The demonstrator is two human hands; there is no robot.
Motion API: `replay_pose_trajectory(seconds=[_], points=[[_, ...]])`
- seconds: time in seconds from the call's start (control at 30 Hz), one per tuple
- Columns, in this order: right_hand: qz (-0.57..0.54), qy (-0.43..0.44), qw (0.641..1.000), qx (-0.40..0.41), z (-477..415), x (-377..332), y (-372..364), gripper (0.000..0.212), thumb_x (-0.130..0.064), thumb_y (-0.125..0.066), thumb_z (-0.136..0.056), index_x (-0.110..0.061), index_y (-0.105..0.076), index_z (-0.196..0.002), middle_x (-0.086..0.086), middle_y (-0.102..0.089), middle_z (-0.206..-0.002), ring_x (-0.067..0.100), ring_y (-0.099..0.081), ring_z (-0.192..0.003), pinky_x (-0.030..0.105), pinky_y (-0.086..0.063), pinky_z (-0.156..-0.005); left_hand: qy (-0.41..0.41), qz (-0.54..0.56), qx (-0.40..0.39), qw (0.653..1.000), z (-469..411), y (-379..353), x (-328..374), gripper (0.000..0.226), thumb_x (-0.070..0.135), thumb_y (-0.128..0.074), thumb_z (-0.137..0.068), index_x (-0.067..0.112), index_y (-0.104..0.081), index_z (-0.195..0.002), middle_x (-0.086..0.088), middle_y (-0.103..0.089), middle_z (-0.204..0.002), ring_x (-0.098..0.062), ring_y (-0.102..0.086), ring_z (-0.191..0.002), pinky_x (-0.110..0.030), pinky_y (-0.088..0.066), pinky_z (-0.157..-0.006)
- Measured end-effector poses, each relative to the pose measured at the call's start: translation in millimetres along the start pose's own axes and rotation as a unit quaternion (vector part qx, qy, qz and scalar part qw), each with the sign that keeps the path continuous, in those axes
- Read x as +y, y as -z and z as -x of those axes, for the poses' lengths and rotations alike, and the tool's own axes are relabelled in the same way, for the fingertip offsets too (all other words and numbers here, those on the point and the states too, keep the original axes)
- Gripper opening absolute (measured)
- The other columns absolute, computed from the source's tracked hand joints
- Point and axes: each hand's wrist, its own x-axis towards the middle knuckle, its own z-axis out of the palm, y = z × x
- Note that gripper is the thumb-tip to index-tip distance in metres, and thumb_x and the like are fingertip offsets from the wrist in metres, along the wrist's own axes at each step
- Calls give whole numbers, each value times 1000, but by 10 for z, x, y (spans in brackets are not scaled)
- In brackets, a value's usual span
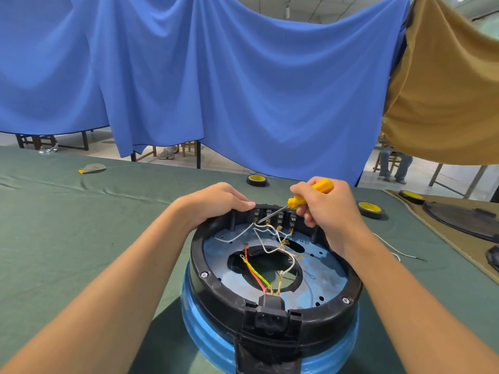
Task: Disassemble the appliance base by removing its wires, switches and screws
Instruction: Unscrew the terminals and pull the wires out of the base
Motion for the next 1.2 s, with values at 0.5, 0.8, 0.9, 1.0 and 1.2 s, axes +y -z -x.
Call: replay_pose_trajectory(seconds=[0.5,0.8,0.9,1.0,1.2], points=[[11,29,999,7,18,-4,0,26,-19,-66,-87,-9,-68,-63,1,-61,-52,11,-54,-48,21,-43,-44,-9,-25,-5,1000,48,-69,-8,27,29,-52,-99,28,-66,-122,7,-67,-120,-13,-60,-113,-34,-41,-105],[61,75,995,-6,29,-10,-21,29,-26,-65,-89,-9,-72,-66,5,-62,-55,13,-56,-49,26,-46,-49,-26,1,-22,999,-2,-75,-32,28,20,-49,-100,25,-67,-121,1,-69,-117,-20,-61,-114,-42,-41,-107],[98,106,989,-13,39,-18,-31,33,-28,-65,-89,-7,-72,-65,9,-63,-56,14,-56,-50,31,-47,-54,-26,9,-27,999,-15,-71,-40,28,19,-49,-100,23,-67,-122,0,-69,-118,-20,-60,-115,-42,-41,-107],[109,109,988,-26,30,-38,-25,33,-27,-65,-89,-5,-71,-64,11,-62,-56,14,-55,-49,32,-46,-54,-26,12,-27,999,-21,-69,-39,28,20,-49,-100,24,-67,-121,0,-69,-117,-20,-61,-113,-42,-43,-106],[59,25,998,-24,-96,-106,-84,33,-14,-63,-83,-2,-60,-52,27,-59,-64,17,-47,-49,25,-33,-45,-31,18,-21,999,-25,-71,-56,27,20,-51,-99,24,-69,-118,0,-69,-116,-20,-61,-114,-42,-41,-107]])
